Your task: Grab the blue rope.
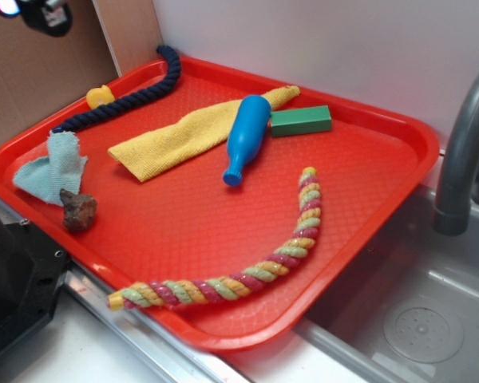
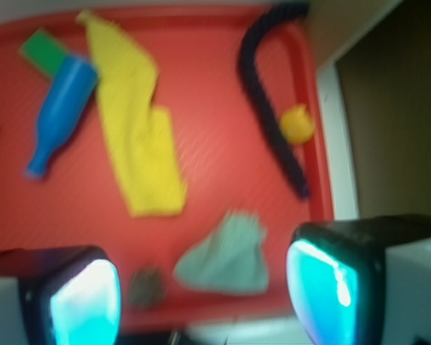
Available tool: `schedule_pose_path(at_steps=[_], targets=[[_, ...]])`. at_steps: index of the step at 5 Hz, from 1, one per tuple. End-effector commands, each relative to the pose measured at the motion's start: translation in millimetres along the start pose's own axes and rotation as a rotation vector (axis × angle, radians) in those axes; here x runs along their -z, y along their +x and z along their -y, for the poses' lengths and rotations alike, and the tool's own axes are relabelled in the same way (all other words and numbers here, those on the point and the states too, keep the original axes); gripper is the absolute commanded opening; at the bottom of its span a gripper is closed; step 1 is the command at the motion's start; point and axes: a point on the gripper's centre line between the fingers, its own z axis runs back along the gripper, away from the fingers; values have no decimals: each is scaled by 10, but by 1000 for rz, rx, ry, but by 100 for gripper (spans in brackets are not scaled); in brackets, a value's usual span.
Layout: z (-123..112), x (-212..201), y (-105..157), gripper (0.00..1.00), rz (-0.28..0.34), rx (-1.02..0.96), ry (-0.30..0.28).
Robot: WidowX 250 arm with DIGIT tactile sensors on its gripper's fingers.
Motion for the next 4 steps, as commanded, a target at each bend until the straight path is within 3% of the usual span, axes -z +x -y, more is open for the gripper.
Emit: schedule_pose_path(at_steps=[1,2,3,4], targets=[[-349,860,607,100,-40,215,-34],[-473,1138,639,100,-5,241,-20],[-405,1249,685,100,62,251,109],[-284,965,554,100,107,198,229]])
